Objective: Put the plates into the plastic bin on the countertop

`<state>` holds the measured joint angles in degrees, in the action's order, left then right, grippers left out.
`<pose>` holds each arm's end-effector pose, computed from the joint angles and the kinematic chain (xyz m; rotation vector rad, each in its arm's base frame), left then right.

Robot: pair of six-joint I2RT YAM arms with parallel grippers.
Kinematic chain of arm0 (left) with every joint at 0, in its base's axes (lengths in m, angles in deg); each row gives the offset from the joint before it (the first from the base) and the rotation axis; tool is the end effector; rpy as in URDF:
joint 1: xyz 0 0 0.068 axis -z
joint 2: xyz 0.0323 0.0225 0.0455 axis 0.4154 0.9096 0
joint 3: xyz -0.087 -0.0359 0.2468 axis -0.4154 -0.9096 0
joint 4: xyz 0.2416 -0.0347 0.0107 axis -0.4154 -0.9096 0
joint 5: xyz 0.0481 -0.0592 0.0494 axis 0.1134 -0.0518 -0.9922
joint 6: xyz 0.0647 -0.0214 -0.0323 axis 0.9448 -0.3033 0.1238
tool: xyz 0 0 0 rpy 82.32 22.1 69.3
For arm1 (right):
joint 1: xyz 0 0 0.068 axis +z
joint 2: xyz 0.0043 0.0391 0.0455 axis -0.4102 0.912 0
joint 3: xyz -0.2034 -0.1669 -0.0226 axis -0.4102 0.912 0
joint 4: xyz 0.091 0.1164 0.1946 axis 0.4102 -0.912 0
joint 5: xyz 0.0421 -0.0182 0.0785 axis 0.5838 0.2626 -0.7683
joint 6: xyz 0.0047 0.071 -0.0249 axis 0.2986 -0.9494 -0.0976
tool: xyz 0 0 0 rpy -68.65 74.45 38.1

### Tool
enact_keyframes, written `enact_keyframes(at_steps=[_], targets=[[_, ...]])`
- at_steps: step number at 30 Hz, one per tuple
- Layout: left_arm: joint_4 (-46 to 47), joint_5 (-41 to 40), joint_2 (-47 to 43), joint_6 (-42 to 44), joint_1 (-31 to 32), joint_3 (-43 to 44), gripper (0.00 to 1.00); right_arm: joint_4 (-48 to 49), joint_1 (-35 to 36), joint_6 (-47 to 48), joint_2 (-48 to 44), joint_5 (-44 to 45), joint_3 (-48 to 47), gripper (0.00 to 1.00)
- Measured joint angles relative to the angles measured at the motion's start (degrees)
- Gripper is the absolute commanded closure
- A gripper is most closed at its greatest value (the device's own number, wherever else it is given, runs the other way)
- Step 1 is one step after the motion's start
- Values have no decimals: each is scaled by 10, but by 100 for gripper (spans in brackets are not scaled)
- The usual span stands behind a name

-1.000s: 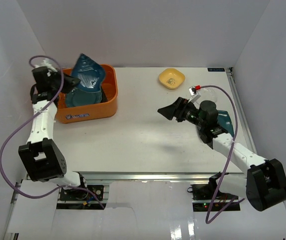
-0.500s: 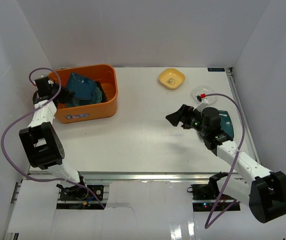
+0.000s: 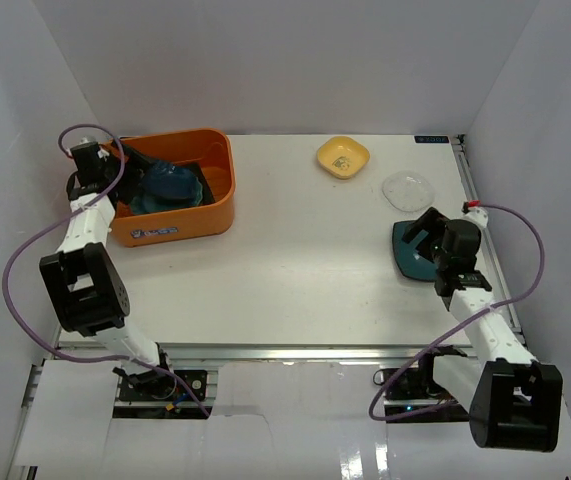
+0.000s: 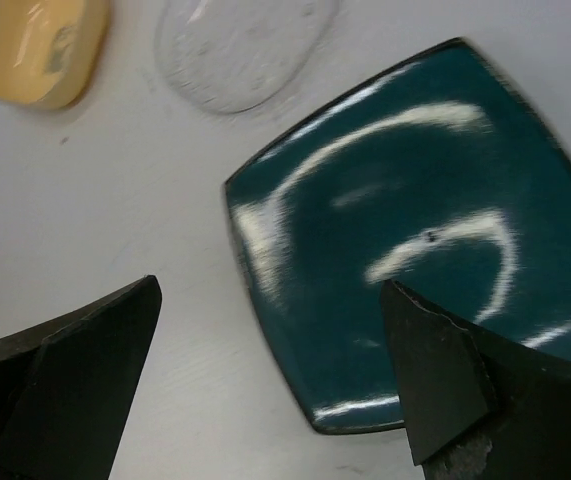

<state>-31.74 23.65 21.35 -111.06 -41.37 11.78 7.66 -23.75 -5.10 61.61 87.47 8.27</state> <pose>0.3828 0.0964 0.2627 -0.9325 1.9866 -0.5756 0.2339 -0.0050 0.2180 0.5711 1.8828 0.2429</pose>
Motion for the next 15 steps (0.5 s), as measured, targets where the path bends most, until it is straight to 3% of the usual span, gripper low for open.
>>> enact_keyframes(at_steps=[4, 11, 15], targets=[[7, -20, -51, 11, 52, 19, 2, -5, -92, 3, 31, 37, 0, 5], [40, -83, -205, 59, 226, 25, 2, -12, -189, 2, 47, 113, 0, 10], [55, -102, -272, 80, 280, 7, 2, -13, -212, 12, 158, 100, -39, 9]])
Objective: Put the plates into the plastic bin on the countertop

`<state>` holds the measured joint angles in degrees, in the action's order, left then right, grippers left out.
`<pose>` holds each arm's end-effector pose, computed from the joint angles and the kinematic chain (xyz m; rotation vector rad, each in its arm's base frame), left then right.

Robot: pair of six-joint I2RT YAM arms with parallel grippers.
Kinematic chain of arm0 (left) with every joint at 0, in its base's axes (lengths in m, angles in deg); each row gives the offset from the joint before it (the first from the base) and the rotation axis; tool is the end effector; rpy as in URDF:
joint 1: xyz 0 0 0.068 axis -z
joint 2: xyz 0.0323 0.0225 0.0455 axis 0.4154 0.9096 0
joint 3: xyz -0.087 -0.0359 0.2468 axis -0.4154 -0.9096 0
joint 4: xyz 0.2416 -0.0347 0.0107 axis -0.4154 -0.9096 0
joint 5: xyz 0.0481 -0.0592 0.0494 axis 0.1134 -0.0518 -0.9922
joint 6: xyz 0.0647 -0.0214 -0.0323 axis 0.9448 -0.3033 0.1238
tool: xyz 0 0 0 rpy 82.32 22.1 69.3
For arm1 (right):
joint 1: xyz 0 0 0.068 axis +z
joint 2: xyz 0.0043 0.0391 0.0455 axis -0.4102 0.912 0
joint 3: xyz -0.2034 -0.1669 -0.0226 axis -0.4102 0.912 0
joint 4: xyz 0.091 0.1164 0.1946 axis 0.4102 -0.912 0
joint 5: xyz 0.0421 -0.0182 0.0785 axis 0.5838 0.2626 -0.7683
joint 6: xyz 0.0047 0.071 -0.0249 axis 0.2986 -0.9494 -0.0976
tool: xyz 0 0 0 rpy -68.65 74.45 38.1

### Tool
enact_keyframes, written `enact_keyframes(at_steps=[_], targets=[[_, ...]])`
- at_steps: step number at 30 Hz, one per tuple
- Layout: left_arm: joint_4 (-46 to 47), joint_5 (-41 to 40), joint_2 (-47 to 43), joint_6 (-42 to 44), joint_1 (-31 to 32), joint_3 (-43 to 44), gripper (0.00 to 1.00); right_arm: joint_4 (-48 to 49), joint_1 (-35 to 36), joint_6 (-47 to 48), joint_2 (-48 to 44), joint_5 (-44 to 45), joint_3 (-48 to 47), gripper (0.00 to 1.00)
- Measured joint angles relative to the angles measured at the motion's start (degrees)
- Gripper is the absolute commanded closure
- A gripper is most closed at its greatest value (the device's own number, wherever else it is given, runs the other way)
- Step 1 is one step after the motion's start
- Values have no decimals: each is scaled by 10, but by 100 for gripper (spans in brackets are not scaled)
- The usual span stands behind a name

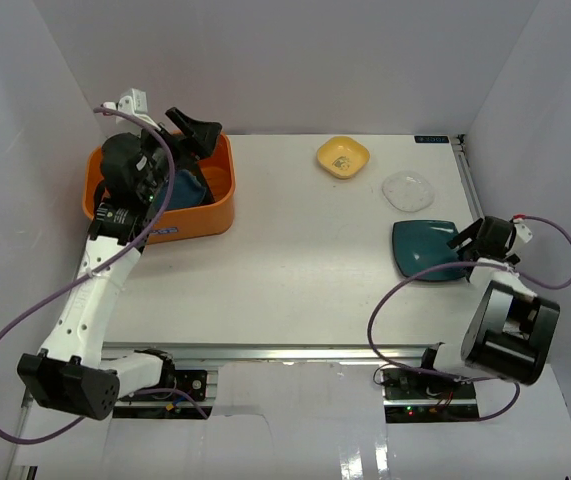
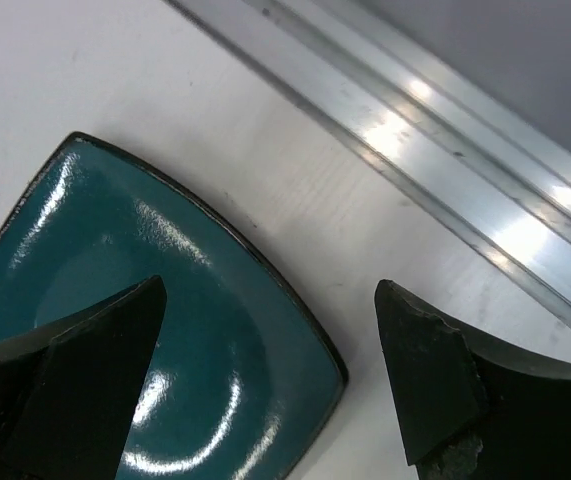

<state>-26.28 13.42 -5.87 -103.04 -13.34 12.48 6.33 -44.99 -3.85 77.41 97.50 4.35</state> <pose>0.2800 -0.0631 0.4345 -0.2359 1.6130 -0.7114 0.2402 -0.1101 0.1763 1.0530 1.9012 -0.2311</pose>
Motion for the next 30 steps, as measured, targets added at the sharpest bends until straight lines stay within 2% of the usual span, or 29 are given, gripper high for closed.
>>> enact_keyframes(at_steps=[3, 5, 6, 8, 10, 13, 14, 20, 22, 27, 30], targets=[[1, -1, -27, 4, 10, -22, 2, -9, -2, 15, 105, -45, -55, 4], [-1, 2, -34, 4, 18, -38, 2, -7, -2, 23, 141, -75, -71, 0], [-2, 10, -35, 3, 23, -46, 2, -2, -1, 30, 147, -85, -74, 9], [-5, 33, -34, -1, 43, -63, 2, 3, -2, 40, 152, -120, -76, 14], [-7, 60, -28, -5, 76, -82, 2, 11, -5, 44, 154, -149, -76, 24], [-8, 90, -8, -7, 135, -116, 2, 37, 11, 46, 146, -179, -53, 32], [-9, 100, 3, -7, 156, -130, 2, 43, 22, 46, 139, -187, -43, 44], [-29, 111, 106, -9, 236, -182, 2, 107, 112, 31, 97, -250, 35, 46], [-31, 110, 144, -9, 246, -182, 2, 132, 133, 22, 91, -271, 54, 50], [-25, 88, 243, -9, 248, -159, 3, 163, 162, -3, 71, -307, 97, 81], [-9, 87, 316, -10, 247, -114, 3, 176, 162, -30, 56, -327, 118, 89]])
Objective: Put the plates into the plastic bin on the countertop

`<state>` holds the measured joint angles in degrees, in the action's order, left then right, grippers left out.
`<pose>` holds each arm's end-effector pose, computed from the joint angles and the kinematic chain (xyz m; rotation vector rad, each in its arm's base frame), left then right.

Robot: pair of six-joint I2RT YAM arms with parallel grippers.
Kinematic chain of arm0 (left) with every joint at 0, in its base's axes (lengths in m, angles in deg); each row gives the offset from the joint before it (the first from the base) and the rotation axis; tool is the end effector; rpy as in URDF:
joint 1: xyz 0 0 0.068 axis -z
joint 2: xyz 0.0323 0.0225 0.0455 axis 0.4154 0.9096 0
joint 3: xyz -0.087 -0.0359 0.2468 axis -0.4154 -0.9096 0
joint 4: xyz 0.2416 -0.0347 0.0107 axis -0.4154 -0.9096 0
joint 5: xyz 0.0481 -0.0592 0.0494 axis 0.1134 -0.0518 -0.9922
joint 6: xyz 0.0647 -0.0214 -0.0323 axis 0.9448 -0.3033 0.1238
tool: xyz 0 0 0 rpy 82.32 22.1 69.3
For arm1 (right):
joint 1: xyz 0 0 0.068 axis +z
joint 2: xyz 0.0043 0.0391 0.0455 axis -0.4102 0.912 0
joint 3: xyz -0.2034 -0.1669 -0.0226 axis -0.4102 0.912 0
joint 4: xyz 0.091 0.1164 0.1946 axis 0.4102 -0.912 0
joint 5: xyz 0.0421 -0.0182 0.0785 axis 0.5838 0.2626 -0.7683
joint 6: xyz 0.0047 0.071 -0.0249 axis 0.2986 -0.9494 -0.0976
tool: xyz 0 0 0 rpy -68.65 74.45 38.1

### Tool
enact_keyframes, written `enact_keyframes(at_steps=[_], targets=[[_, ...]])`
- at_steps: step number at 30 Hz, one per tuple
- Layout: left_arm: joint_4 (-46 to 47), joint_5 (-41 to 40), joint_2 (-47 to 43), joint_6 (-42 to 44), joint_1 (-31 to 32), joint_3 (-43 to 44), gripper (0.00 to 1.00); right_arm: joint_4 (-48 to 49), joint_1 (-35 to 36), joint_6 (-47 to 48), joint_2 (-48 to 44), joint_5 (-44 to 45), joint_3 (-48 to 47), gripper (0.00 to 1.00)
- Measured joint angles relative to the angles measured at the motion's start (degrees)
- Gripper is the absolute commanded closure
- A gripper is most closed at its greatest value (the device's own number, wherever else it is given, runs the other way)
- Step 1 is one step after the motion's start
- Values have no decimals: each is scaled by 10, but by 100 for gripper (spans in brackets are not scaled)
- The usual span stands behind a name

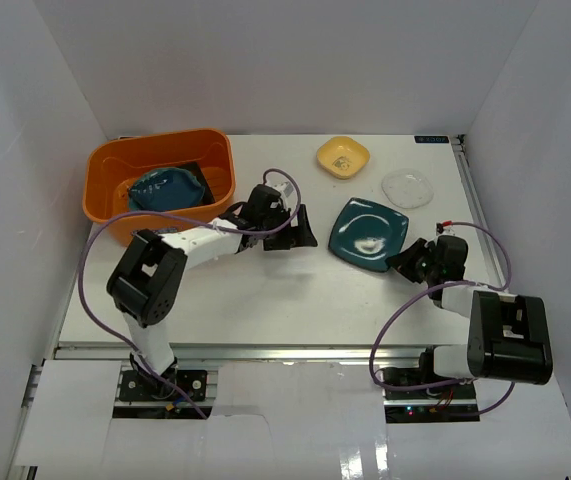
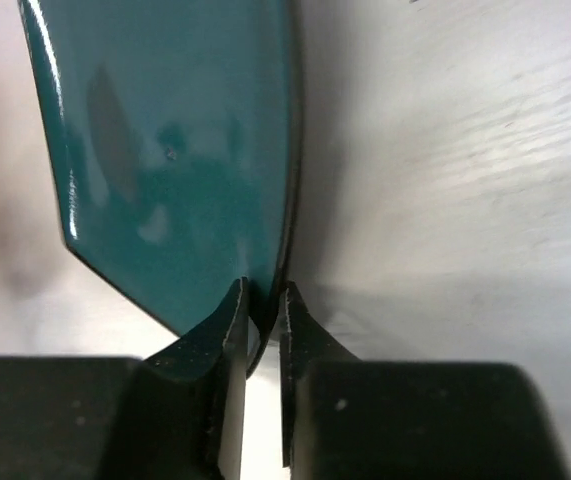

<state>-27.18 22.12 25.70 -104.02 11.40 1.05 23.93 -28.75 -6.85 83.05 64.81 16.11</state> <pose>0.2999 -0.2383 0.1807 0.1523 2.5049 -0.8861 0.2487 -0.0016 0.1245 0.5335 2.1549 0.5796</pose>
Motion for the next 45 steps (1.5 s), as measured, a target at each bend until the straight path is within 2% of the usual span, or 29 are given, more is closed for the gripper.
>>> enact_keyframes(at_steps=[6, 15, 18, 19, 20, 23, 29, 32, 33, 38, 39, 40, 43, 45], targets=[[14, 15, 96, -2, 0, 67, 2, 0, 12, -6, -53, -50, 40, 92], [44, 90, 149, -18, -12, 94, 4, -19, 32, -21, -120, -156, 101, 92], [57, 118, 159, -26, -18, 96, 9, -26, 33, -28, -125, -189, 103, 92], [61, 125, 162, -28, -20, 96, 13, -25, 33, -31, -127, -198, 104, 92], [65, 131, 165, -29, -22, 97, 21, -23, 33, -37, -130, -206, 105, 92], [70, 144, 171, -34, -23, 95, 27, -11, 33, -53, -138, -222, 109, 92], [106, 167, 166, -42, -25, 65, 32, 38, 33, -94, -153, -244, 125, 92], [131, 172, 151, -50, -31, 29, 45, 78, 33, -136, -151, -256, 142, 92], [137, 175, 145, -56, -33, 15, 55, 90, 33, -150, -150, -261, 146, 92], [173, 209, 113, -89, -54, -45, 83, 126, 28, -208, -123, -259, 153, 92], [183, 221, 104, -98, -59, -52, 94, 132, 26, -217, -111, -255, 154, 92], [191, 229, 95, -110, -62, -56, 99, 139, 26, -224, -98, -253, 154, 92], [204, 240, 59, -125, -66, -59, 100, 186, 26, -252, -57, -262, 154, 92], [204, 229, 34, -125, -67, -66, 100, 238, 25, -274, -37, -273, 153, 74]])
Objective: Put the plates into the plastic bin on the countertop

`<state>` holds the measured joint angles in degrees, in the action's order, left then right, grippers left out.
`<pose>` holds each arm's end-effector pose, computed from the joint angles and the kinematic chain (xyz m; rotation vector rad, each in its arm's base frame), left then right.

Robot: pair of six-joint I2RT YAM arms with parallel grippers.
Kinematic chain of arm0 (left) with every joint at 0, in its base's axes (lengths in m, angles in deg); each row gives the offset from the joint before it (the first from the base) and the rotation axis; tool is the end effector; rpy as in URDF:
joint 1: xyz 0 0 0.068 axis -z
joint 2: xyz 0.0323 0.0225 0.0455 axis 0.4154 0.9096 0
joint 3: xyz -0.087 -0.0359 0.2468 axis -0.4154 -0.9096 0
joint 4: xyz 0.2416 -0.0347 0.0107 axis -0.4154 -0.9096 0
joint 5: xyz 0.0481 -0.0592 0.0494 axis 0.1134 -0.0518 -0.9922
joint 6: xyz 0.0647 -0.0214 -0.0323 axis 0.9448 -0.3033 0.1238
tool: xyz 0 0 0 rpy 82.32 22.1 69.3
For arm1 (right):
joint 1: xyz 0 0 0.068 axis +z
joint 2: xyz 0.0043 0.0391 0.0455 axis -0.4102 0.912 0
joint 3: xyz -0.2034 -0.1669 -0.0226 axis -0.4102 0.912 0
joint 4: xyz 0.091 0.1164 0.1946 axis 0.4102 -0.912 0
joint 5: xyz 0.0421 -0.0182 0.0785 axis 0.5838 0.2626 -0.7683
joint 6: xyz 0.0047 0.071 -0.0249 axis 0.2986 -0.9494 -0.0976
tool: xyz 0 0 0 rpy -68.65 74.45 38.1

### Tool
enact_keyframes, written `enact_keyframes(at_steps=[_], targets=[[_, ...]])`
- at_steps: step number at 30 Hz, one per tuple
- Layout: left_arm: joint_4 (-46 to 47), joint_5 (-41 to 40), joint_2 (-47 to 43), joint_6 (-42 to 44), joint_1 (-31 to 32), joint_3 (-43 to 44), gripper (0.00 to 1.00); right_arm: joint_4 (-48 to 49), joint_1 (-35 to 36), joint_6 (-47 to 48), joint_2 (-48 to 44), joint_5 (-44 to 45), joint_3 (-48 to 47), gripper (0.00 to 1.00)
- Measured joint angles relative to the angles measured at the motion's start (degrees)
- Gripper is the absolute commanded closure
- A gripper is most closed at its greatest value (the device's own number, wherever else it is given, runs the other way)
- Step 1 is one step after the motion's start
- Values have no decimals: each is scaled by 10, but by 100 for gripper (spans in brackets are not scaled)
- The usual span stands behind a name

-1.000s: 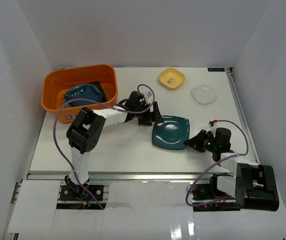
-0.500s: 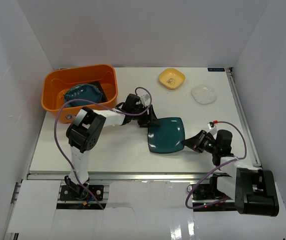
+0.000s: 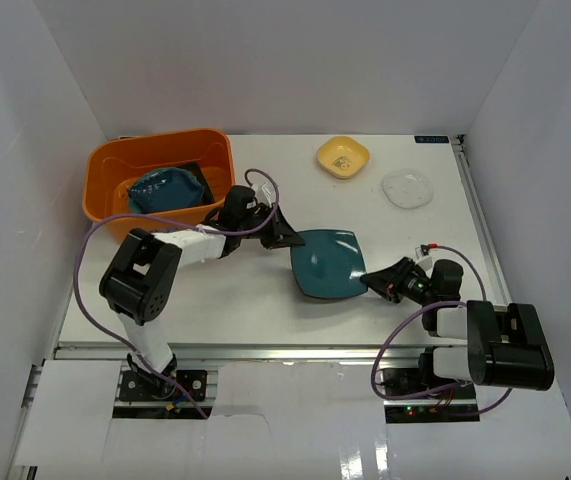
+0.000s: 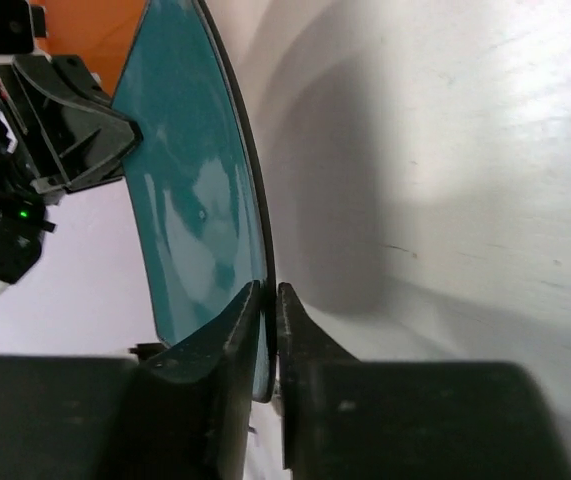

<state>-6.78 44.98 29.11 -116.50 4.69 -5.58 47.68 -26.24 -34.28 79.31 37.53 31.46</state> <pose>0.3167 -0.2224 0.1660 0.0439 2.4205 -1.4306 0.1979 0.0370 0.1202 0.5810 2.0483 1.3736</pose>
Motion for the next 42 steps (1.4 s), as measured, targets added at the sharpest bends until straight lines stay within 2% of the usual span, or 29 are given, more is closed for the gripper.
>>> enact_keyframes(at_steps=[1, 2, 3, 6, 8, 10, 15, 19, 22, 26, 30, 34, 42], targets=[[-2, -5, -12, 1, 0, -3, 100, 19, 0, -10, 7, -6, -2, 55], [-6, -9, -22, 4, 0, -4, 100, 32, 0, -22, 12, -14, -5, 46], [-10, -11, -31, 7, 3, -5, 100, 44, 3, -25, 13, -21, -12, 27], [-35, -11, -59, 9, 10, -5, 100, 42, 8, -17, -7, -35, -49, 4], [-45, -2, -78, 5, 10, -7, 100, 5, 8, 4, -42, -35, -81, 10], [-38, 17, -103, -17, -6, -19, 100, -30, 8, 28, -77, -31, -109, 10], [-16, 57, -166, -67, -100, -29, 100, -94, 7, 65, -145, -28, -148, 10], [-26, 68, -200, -77, -172, 14, 100, -139, 7, 84, -170, -17, -165, 10], [-55, 77, -225, -76, -250, 60, 100, -182, 7, 110, -180, -5, -180, 10], [-101, 46, -243, -60, -379, 104, 100, -222, 7, 141, -187, 13, -185, 10], [-137, -51, -239, -42, -478, 106, 100, -262, 8, 170, -193, 33, -185, 10], [-174, -122, -209, -20, -498, 106, 100, -280, 13, 191, -194, 50, -185, 9], [-198, -158, -91, 10, -487, 122, 100, -281, 46, 210, -176, 81, -185, 9]])
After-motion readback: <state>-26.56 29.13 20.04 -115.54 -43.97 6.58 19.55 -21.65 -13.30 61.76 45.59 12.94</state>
